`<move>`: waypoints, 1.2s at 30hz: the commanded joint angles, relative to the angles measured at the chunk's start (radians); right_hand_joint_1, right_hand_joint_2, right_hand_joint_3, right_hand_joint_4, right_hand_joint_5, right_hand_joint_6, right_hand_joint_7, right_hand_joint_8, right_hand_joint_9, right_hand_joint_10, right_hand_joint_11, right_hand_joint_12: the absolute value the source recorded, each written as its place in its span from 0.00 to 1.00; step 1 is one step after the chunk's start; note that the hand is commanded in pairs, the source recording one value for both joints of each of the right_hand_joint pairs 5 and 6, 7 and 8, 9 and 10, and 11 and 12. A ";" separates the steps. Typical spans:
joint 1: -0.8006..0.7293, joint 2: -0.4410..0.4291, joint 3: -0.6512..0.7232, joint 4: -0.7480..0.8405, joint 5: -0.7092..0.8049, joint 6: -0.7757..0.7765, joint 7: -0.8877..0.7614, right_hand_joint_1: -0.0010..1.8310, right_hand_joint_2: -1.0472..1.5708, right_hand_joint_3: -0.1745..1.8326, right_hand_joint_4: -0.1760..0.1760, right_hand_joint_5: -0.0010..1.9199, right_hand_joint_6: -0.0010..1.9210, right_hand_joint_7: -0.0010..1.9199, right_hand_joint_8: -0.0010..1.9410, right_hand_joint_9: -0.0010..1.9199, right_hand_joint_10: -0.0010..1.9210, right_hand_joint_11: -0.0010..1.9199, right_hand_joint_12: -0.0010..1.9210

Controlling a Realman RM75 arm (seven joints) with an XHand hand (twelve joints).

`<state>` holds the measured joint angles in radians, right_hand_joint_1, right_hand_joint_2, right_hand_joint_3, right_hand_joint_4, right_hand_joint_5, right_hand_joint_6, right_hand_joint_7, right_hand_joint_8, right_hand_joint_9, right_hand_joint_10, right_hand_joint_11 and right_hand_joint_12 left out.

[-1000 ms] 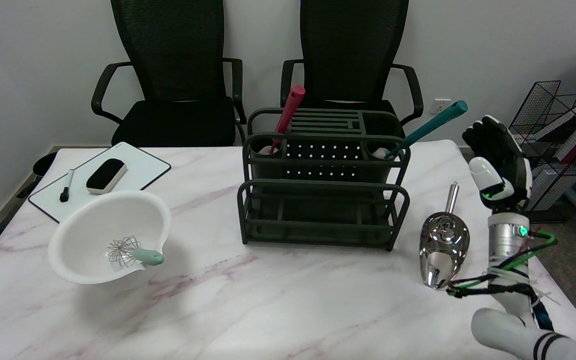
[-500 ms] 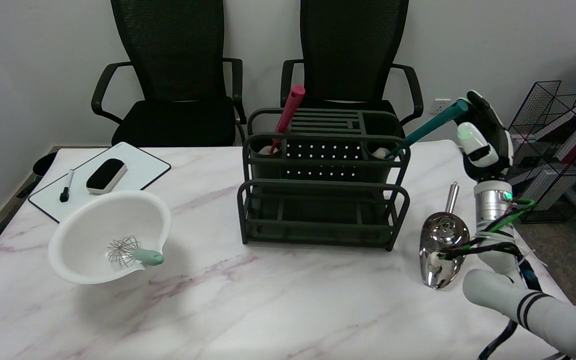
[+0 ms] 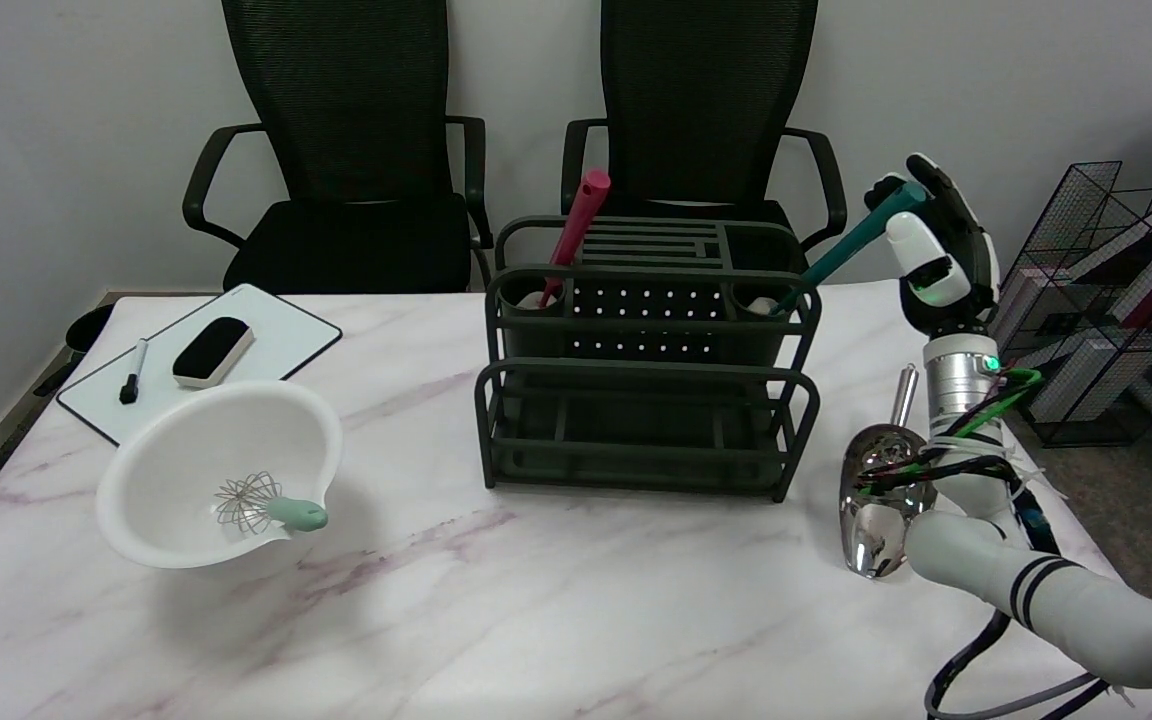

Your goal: Pick up the blue sponge bottle brush.

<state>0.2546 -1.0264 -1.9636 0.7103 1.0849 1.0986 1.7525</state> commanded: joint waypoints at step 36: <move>-0.022 -0.028 -0.017 0.114 -0.144 0.020 0.001 0.65 0.45 0.69 0.50 0.37 0.37 0.40 0.40 0.31 0.31 0.27 0.27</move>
<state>0.1827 -1.0337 -1.9347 0.8197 0.9657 1.1805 1.7560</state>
